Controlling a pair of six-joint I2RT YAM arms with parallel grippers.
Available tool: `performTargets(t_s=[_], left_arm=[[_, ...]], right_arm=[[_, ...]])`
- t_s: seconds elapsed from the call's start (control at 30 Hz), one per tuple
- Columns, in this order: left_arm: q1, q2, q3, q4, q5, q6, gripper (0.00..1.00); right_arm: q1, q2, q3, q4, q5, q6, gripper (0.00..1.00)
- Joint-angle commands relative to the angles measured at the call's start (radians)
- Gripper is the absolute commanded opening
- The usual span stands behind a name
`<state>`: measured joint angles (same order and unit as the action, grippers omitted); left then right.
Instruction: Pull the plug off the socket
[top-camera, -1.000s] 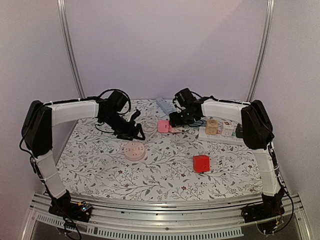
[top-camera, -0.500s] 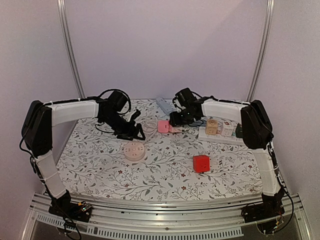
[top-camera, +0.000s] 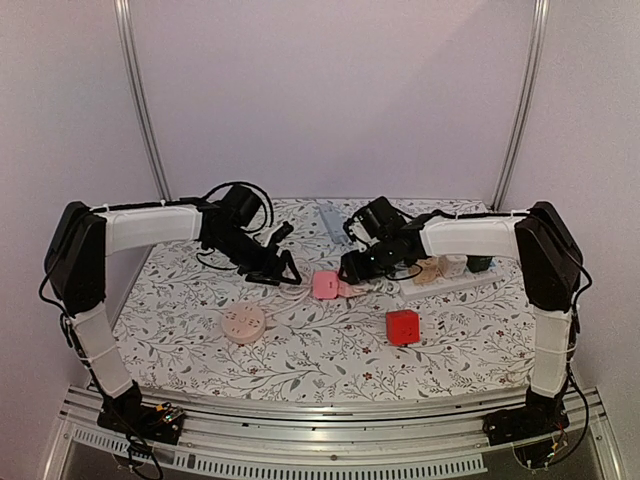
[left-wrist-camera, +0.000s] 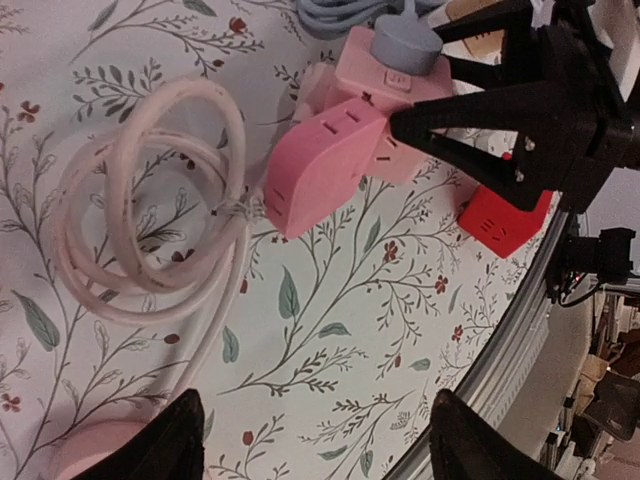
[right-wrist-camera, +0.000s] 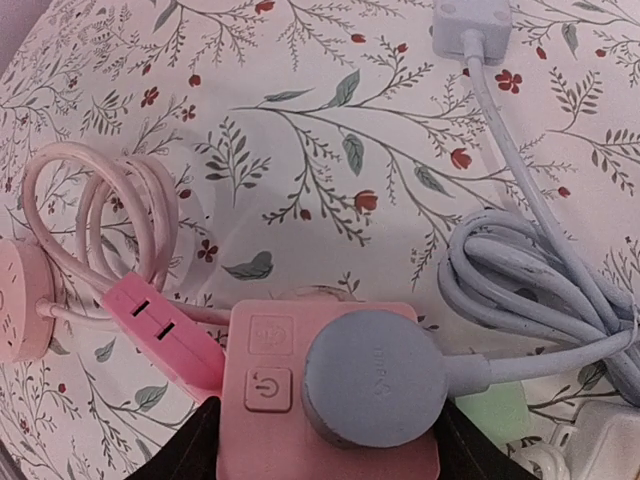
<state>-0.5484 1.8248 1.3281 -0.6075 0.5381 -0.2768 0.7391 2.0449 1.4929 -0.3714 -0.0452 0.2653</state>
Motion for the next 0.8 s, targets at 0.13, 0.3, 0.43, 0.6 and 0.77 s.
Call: performTargets(t_s=[0.13,0.3,0.43,0.6,0.77], left_arm=[[-0.082,0.009,-0.017,0.043,0.073,0.013,0.67],[-0.084,0.033,-0.018,0.049,0.078,0.001,0.63],[-0.091,0.045,-0.017,0.051,0.084,0.002,0.58],[-0.107,0.072,-0.012,0.042,0.076,-0.001,0.57],[-0.111,0.089,-0.007,0.04,0.067,-0.007,0.55]], right_arm=[[0.121,-0.128,-0.147,0.025,-0.081,0.102,0.4],[0.124,-0.179,-0.191,0.058,-0.1,0.137,0.4],[0.123,-0.193,-0.195,0.063,-0.098,0.141,0.4],[0.124,-0.192,-0.188,0.071,-0.106,0.138,0.4],[0.124,-0.191,-0.184,0.079,-0.111,0.143,0.4]])
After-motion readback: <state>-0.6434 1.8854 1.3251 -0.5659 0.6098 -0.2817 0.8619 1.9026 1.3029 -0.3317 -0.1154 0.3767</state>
